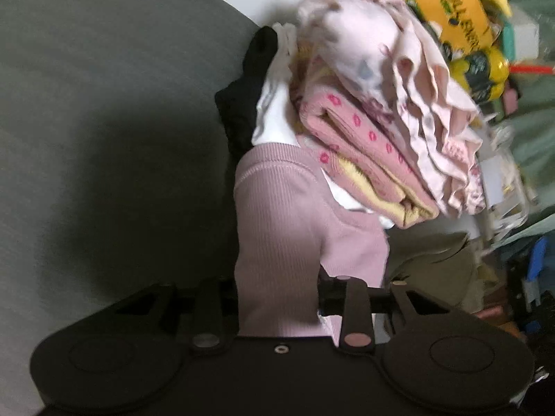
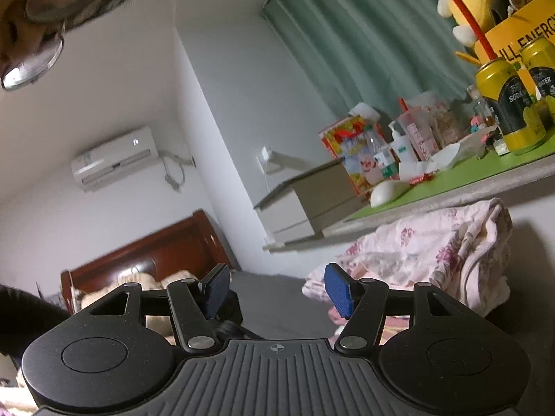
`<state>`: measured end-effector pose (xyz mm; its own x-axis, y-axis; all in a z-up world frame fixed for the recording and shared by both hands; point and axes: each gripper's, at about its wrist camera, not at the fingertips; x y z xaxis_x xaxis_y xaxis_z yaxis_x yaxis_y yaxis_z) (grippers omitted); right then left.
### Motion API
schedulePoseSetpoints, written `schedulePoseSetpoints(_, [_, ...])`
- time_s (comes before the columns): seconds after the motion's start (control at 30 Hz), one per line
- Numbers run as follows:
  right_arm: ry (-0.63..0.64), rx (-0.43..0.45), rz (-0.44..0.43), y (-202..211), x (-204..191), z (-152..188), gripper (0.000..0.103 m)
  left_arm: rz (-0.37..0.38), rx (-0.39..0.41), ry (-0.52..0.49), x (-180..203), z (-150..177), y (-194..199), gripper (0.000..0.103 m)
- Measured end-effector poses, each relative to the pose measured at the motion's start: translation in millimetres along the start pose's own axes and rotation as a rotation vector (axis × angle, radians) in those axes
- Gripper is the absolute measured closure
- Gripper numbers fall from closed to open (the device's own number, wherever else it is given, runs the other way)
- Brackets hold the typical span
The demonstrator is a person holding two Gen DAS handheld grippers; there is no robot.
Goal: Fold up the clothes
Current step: 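Lift the bundle with the left gripper and carry it to the clothes stack, then lower the bundle beside the stack and open the left gripper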
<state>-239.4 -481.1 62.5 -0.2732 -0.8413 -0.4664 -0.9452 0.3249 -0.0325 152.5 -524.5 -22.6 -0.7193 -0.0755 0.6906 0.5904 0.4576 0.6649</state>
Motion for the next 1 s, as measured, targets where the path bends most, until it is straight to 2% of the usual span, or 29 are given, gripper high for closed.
schedulePoseSetpoints(0.1, [0.009, -0.028, 0.023, -5, 3, 1, 0.041, 0.019, -0.004, -0.005, -2, 2, 1, 0.068])
schedulePoseSetpoints(0.2, [0.003, -0.050, 0.047, -11, 8, 2, 0.041, -0.038, -0.006, -0.014, 4, -2, 6, 0.060])
schedulePoseSetpoints(0.27, [0.005, -0.060, 0.055, -13, 10, 2, 0.041, -0.113, 0.015, -0.033, 11, -4, 14, 0.047])
schedulePoseSetpoints(0.3, [0.010, -0.069, 0.058, -14, 10, 2, 0.041, -0.169, 0.041, -0.047, 16, -4, 21, 0.036])
schedulePoseSetpoints(0.33, [0.016, -0.079, 0.062, -15, 10, 3, 0.041, -0.224, 0.078, -0.054, 21, -2, 29, 0.030])
schedulePoseSetpoints(0.43, [0.029, -0.131, 0.086, -20, 11, 6, 0.041, -0.365, 0.184, -0.072, 34, 5, 56, 0.030])
schedulePoseSetpoints(0.5, [0.041, -0.161, 0.113, -24, 11, 9, 0.041, -0.461, 0.238, -0.161, 56, 19, 68, 0.030])
schedulePoseSetpoints(0.57, [0.058, -0.187, 0.144, -27, 11, 12, 0.040, -0.504, 0.265, -0.264, 79, 37, 72, 0.030])
schedulePoseSetpoints(0.63, [0.057, -0.210, 0.179, -29, 13, 14, 0.024, -0.531, 0.269, -0.378, 105, 61, 68, 0.025])
schedulePoseSetpoints(0.67, [0.052, -0.218, 0.198, -29, 15, 16, 0.021, -0.541, 0.263, -0.435, 117, 74, 63, 0.023])
schedulePoseSetpoints(0.8, [0.025, -0.227, 0.241, -25, 24, 17, 0.020, -0.616, 0.191, -0.622, 147, 119, 33, 0.022])
schedulePoseSetpoints(0.87, [0.012, -0.243, 0.267, -26, 29, 17, 0.020, -0.612, 0.171, -0.643, 152, 136, 20, 0.022])
schedulePoseSetpoints(1.0, [-0.011, -0.270, 0.301, -29, 37, 13, 0.020, -0.564, 0.193, -0.551, 152, 158, -1, 0.022])
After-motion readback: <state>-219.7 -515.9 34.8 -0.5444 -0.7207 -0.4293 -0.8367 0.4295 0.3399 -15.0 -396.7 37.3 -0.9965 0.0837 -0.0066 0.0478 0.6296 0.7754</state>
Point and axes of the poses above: each gripper's, at about its wrist camera, not at the fingertips, and y roughly against the way its jaws point, x to its right, z to its underside, and after that the axes turned 1 degree about -x, right-handed
